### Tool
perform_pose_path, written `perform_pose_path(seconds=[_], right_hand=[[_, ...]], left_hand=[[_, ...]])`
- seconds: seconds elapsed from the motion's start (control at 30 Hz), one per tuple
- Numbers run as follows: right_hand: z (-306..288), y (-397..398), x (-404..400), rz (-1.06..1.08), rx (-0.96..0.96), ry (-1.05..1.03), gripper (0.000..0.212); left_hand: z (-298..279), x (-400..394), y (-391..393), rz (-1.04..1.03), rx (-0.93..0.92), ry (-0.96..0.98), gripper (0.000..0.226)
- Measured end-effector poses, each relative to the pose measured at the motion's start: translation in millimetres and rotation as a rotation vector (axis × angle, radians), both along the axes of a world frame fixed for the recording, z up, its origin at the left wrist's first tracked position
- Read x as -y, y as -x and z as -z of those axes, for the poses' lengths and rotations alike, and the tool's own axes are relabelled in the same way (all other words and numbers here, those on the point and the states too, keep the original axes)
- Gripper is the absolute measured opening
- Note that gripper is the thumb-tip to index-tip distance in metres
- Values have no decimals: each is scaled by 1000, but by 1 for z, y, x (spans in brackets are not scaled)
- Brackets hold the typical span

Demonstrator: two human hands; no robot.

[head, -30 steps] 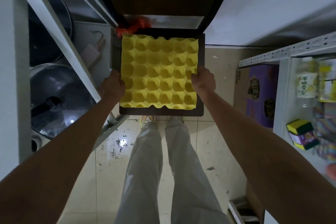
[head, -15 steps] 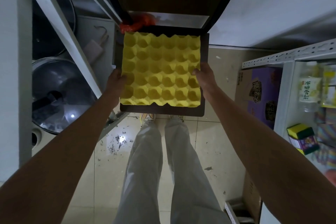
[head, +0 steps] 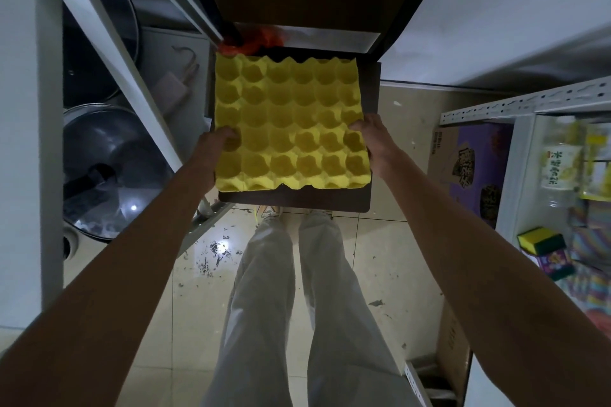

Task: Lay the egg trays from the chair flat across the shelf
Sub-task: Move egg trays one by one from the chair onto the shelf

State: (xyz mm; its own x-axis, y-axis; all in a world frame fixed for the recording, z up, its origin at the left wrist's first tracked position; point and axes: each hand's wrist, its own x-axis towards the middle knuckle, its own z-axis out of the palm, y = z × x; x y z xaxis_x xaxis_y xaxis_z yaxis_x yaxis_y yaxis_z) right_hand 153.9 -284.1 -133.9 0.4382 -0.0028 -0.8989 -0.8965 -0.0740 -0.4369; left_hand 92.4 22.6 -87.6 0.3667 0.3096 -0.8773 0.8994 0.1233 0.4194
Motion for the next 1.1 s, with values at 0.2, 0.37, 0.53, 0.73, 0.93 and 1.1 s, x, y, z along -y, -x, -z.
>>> perform_pose_path(seconds=[0.2,0.37,0.53,0.73,0.93,1.1], right_hand=[[-3,-1,6,34,-111,-94,56],[-18,12,9,71,-65,8,55],[-59,36,14,106,93,110,30],[-144,77,53,217,217,158,21],[-259,182,101,417,361,356,38],[-368,319,119,505,549,614,48]], left_hand=[[-14,-4,-8,-45,6,146,55],[-25,-5,-3,40,12,50,45],[-69,18,8,102,39,-27,29],[-138,58,-2,425,176,-158,52],[-204,117,4,715,309,-136,31],[-279,195,34,991,511,-48,25]])
